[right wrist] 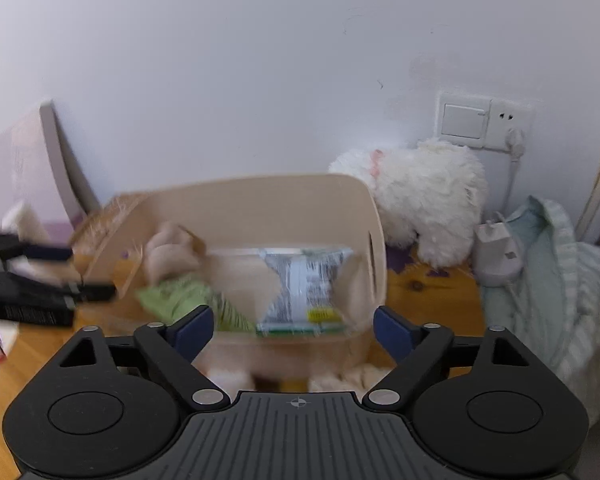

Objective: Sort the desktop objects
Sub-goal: 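Carry the sock and hair clip to the basket and release them inside, then grasp the blue-white tissue pack with the left tool while the right tool grasps the pink sock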

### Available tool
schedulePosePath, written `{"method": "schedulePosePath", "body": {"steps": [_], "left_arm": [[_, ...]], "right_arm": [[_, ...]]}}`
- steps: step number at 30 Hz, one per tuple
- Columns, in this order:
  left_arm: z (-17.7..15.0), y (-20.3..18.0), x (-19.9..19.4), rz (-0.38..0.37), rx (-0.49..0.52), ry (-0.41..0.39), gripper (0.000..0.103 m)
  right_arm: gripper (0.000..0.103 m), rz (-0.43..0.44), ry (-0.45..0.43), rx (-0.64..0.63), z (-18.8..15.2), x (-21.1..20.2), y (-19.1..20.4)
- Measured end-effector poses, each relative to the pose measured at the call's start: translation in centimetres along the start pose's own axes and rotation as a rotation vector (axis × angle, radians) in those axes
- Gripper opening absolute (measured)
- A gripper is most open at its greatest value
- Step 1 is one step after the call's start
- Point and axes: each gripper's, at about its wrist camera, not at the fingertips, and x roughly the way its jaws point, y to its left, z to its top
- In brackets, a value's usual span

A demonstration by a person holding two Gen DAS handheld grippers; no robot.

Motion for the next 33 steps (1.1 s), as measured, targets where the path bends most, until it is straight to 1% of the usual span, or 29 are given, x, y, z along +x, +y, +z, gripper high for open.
{"method": "schedulePosePath", "body": {"steps": [2,4,5,6,8,10,14,17,22,27,33], "left_arm": [[-0.8,0.3,-0.8,-0.006,-0.011,0.009,0.082],[-1.7,0.7,-1.4,-0.023,-0.029,0.025,0.082],[-2.2,0.9,-1.8,-0.029,-0.037,0.029,0.082],[-2.7,1.0,-2.1,-0.035,-0.045,0.032,0.082],[-3.8,1.3,-2.9,-0.041,-0.069,0.033,0.082],[-5.1,1.5,-3.6,-0.041,-0.099,0.034,0.082],[-7.7,1.6,-4.6,-0.072,-0.128,0.061,0.082],[-9.6,1.5,-5.1,-0.069,-0.121,0.079,0.082],[-12.1,1.7,-5.2,-0.083,-0.175,0.123,0.082],[-14.0,1.1,-5.0,-0.084,-0.167,0.163,0.082],[-16.2,0.2,-3.9,-0.090,-0.182,0.226,0.082]], "right_arm": [[0.091,-0.008,0.001,-0.034,-1.4,-1.1,0.6],[0.097,0.005,0.005,-0.053,-2.6,-2.2,1.1],[0.101,0.011,0.007,-0.065,-3.1,-2.7,1.5],[0.103,0.018,0.007,-0.081,-3.7,-3.2,1.8],[0.103,0.028,0.009,-0.130,-4.8,-4.3,2.9],[0.103,0.032,0.019,-0.153,-5.8,-5.1,4.0],[0.103,0.066,0.045,-0.140,-7.5,-6.0,5.8],[0.103,0.071,0.061,-0.156,-9.1,-6.3,7.3],[0.103,0.069,0.091,-0.169,-11.5,-6.3,9.0],[0.103,0.047,0.122,-0.160,-12.9,-5.8,9.5],[0.103,0.030,0.167,-0.078,-14.8,-4.9,8.8]]}}
